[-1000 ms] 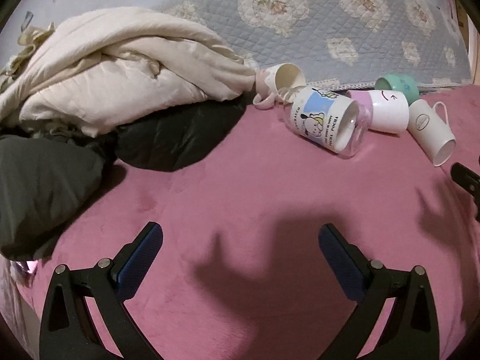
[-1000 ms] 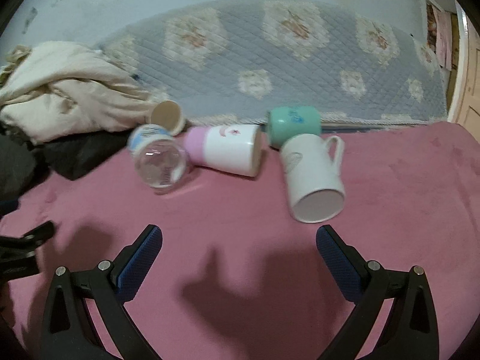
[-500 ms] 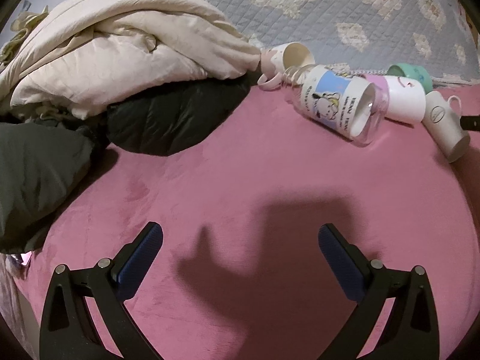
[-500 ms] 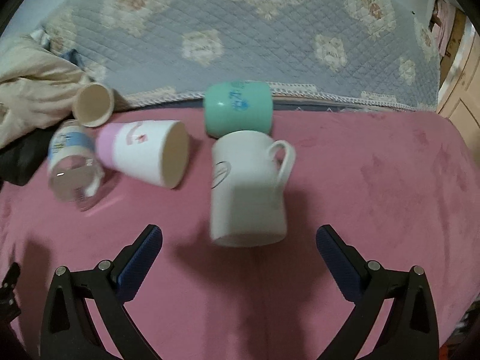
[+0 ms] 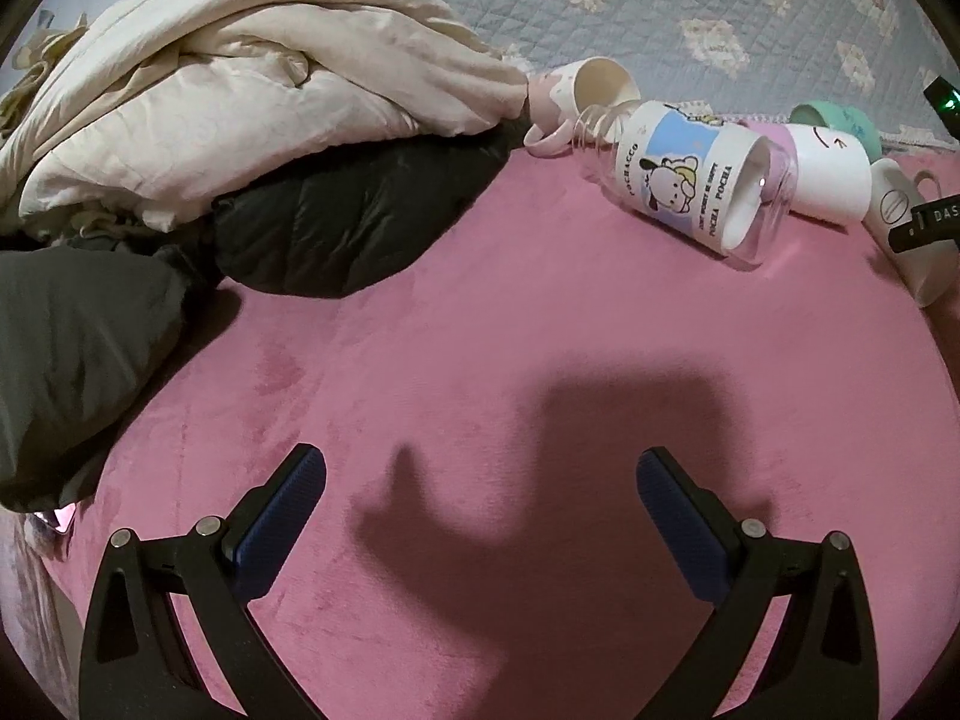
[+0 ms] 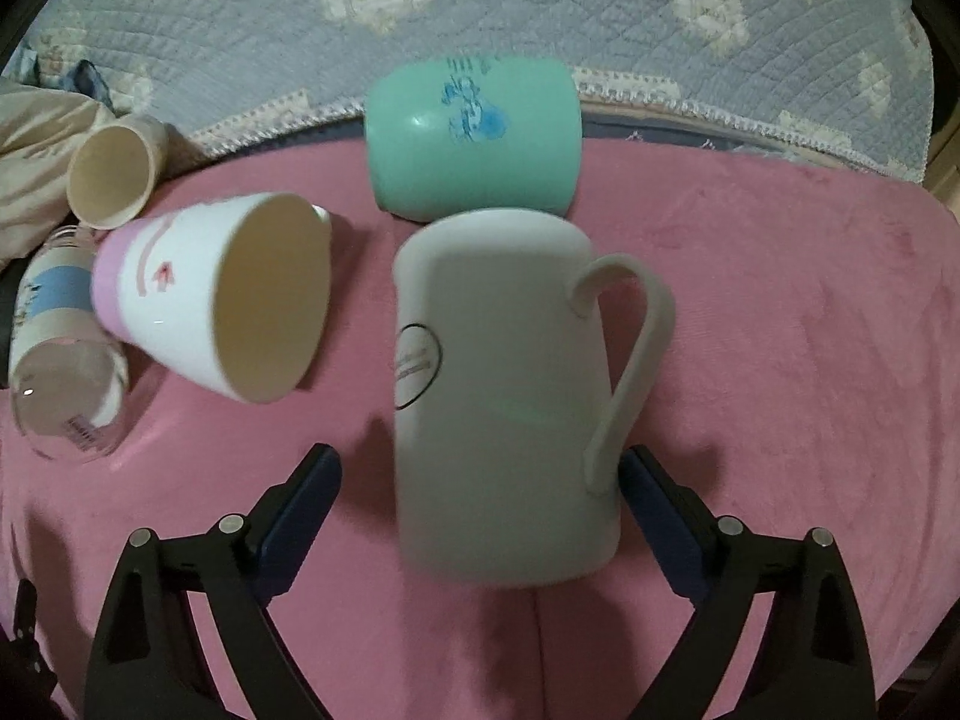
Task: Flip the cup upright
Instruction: 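Close the right gripper on the white mug and lift it off the bedspread, then rotate the held white mug with the right gripper until its rim faces up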
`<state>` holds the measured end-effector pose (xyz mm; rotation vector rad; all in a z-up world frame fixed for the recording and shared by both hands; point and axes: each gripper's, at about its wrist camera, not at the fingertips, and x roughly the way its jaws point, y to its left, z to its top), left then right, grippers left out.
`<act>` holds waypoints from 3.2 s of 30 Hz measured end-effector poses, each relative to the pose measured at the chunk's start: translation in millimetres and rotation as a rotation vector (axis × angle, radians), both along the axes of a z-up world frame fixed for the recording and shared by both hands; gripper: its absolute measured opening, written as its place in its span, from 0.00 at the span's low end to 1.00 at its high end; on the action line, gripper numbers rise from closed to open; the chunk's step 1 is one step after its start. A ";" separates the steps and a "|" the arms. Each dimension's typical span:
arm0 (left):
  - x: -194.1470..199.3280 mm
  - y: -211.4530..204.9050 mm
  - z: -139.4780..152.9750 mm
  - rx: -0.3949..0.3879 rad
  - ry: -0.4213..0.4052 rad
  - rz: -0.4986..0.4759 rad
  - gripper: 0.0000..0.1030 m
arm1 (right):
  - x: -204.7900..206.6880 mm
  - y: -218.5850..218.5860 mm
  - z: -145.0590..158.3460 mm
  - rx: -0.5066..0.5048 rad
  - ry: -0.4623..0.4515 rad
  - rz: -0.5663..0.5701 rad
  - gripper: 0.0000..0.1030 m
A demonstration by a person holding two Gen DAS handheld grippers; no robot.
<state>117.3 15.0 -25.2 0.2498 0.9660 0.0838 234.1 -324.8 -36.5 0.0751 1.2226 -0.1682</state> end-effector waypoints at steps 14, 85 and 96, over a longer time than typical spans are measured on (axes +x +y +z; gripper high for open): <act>-5.0 2.6 7.4 -0.087 -0.015 0.002 1.00 | -65.1 4.2 24.7 0.134 -0.112 -0.005 0.77; 14.1 -151.2 48.8 -0.462 0.199 -0.085 1.00 | -200.7 -30.5 36.1 -0.065 -0.365 -0.126 0.84; 50.3 -173.0 -3.6 -0.607 0.383 -0.034 0.76 | -210.9 -44.3 37.3 0.035 -0.416 -0.127 0.84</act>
